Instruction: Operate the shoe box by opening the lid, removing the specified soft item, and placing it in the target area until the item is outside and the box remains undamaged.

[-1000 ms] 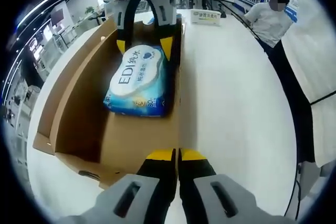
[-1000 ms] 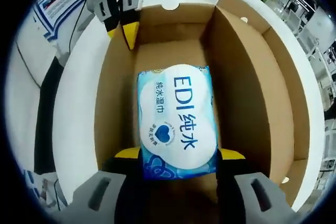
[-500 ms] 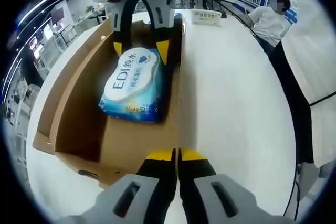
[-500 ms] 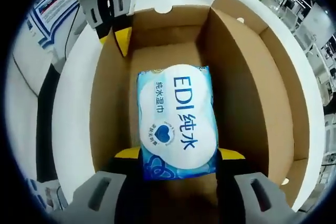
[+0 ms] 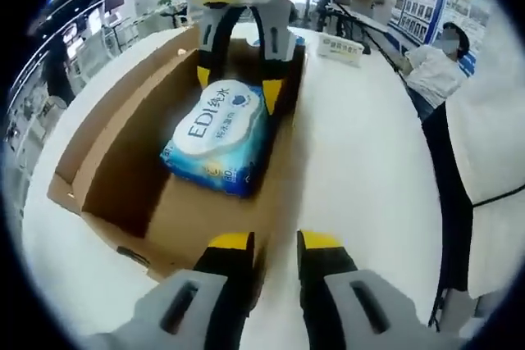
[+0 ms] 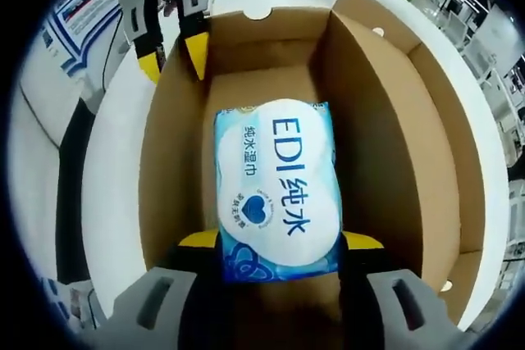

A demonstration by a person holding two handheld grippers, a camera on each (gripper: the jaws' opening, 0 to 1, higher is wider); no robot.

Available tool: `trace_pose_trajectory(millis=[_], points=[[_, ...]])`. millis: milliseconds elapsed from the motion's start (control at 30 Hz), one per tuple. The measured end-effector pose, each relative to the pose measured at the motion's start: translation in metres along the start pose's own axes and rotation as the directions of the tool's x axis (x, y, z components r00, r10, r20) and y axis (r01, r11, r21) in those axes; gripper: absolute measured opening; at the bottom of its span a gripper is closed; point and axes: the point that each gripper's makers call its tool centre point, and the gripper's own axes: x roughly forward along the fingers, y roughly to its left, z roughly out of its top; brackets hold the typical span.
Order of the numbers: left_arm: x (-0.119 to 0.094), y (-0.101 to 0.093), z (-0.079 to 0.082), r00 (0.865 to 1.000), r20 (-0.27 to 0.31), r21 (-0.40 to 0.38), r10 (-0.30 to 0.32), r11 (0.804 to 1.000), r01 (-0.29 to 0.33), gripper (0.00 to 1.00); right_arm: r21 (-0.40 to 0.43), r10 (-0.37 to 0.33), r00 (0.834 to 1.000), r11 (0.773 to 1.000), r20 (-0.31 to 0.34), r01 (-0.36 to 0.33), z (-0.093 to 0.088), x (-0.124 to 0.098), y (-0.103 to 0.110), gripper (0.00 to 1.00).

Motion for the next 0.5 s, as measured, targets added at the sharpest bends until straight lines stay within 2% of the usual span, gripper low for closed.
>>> trace_pose_trajectory(millis=[100,133,267,300,400,467,500], points=[[-0.012,0.005,0.020,0.995,0.100,-0.094,0.021,0.995,-0.012,0.23,-0.006,0.001,1.000,1.000,-0.007,-0.001,-0.001,-0.001,-0.001,0.56],[-0.019,0.007,0.029,0.989,0.147,-0.143,0.020,0.990,0.001,0.23,-0.006,0.001,1.000,1.000,-0.003,-0.001,-0.001,-0.001,-0.001,0.56],[-0.041,0.016,0.054,0.964,0.259,-0.188,0.057,0.982,-0.007,0.26,-0.005,-0.004,1.000,1.000,0.015,0.004,-0.002,-0.001,-0.001,0.58],[-0.048,0.022,0.061,0.952,0.294,-0.207,0.079,0.978,-0.018,0.29,-0.008,-0.007,1.000,1.000,0.012,0.007,-0.001,0.000,0.000,0.59],[-0.054,0.032,0.065,0.949,0.290,-0.192,0.121,0.979,-0.066,0.34,-0.022,-0.025,1.000,0.999,-0.007,0.024,-0.001,0.004,0.000,0.63],[-0.053,0.032,0.064,0.954,0.271,-0.171,0.126,0.982,-0.081,0.36,-0.025,-0.028,1.000,0.999,-0.006,0.028,-0.001,0.004,0.000,0.65],[-0.051,0.036,0.060,0.960,0.236,-0.113,0.150,0.986,-0.126,0.40,-0.009,-0.037,0.999,0.999,0.011,0.037,0.001,0.004,-0.002,0.66]])
